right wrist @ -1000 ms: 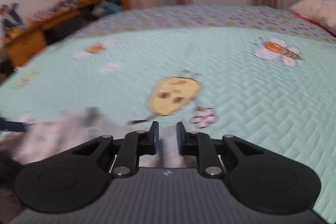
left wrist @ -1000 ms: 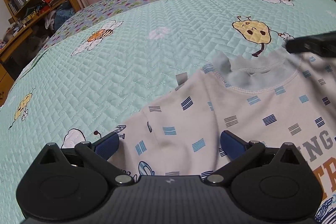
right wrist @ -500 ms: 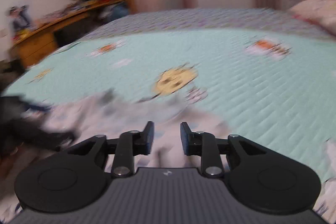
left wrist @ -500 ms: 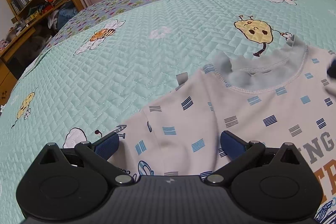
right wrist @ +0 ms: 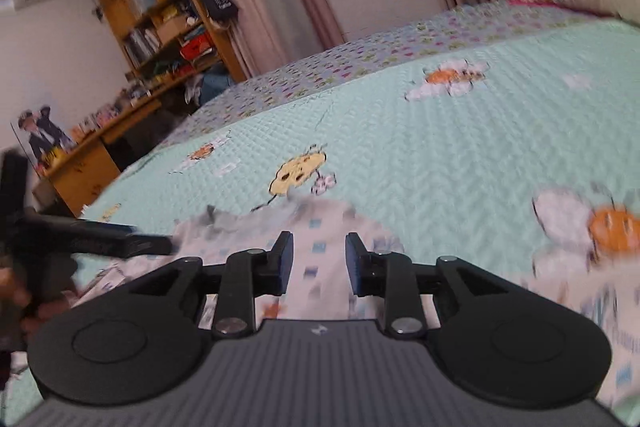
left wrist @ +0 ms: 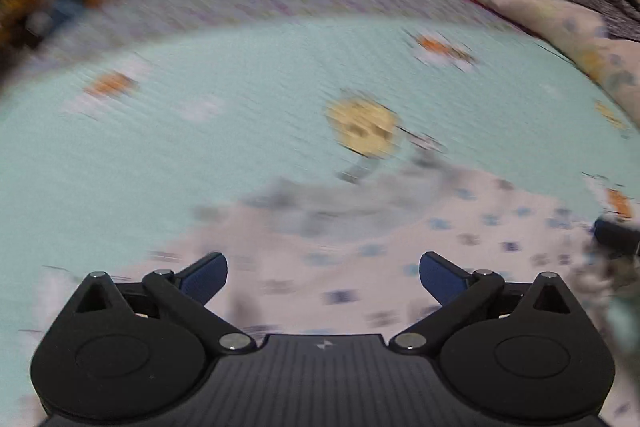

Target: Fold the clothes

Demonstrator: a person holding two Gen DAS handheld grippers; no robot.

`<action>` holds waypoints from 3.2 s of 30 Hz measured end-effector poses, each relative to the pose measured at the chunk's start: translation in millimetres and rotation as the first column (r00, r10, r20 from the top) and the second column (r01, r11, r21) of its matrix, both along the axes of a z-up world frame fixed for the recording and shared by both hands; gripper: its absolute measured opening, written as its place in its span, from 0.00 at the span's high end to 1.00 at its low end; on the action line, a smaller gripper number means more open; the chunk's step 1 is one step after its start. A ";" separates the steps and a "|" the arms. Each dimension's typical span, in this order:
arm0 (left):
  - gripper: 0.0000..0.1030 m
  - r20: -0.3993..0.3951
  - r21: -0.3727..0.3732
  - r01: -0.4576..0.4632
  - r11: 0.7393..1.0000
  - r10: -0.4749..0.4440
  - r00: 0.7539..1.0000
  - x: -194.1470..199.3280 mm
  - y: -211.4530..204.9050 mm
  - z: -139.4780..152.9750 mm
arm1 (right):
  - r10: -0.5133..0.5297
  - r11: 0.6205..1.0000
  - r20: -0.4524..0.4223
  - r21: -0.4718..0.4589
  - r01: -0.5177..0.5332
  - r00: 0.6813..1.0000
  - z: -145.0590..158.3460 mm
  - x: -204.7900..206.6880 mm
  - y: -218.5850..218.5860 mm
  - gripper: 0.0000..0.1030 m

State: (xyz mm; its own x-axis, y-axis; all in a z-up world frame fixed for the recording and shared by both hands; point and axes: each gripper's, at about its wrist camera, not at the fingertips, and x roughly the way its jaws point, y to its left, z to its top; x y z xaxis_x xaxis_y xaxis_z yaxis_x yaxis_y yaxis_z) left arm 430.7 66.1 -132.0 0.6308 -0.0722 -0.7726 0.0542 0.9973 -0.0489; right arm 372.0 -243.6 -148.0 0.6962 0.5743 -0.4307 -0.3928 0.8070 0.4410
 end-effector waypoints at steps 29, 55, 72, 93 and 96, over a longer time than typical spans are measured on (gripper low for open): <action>0.01 0.040 0.206 -0.189 0.960 0.185 0.982 10.3 2.4 -6.5 | -0.031 0.995 0.036 -0.097 0.034 0.999 4.3 43.2 9.7 0.67; 0.01 -0.139 0.078 0.010 0.997 0.001 0.990 -58.4 -145.3 -28.1 | -0.426 0.896 -0.142 0.070 0.438 0.894 -7.9 10.0 -228.6 0.90; 0.00 -0.129 0.104 0.042 0.994 -0.028 0.991 -59.2 -148.5 -33.5 | -0.587 0.751 -0.316 0.132 0.647 0.745 -49.0 -7.6 -331.7 0.64; 0.00 -0.130 0.118 0.040 0.992 -0.024 0.991 -60.4 -150.2 -35.5 | -0.450 0.808 0.026 -0.414 0.420 0.893 -17.3 23.9 -269.1 0.88; 0.00 -0.134 0.120 0.050 0.991 -0.034 0.990 -60.0 -148.9 -35.6 | -0.515 0.819 -0.027 -0.309 0.483 0.857 -28.3 18.5 -286.7 0.79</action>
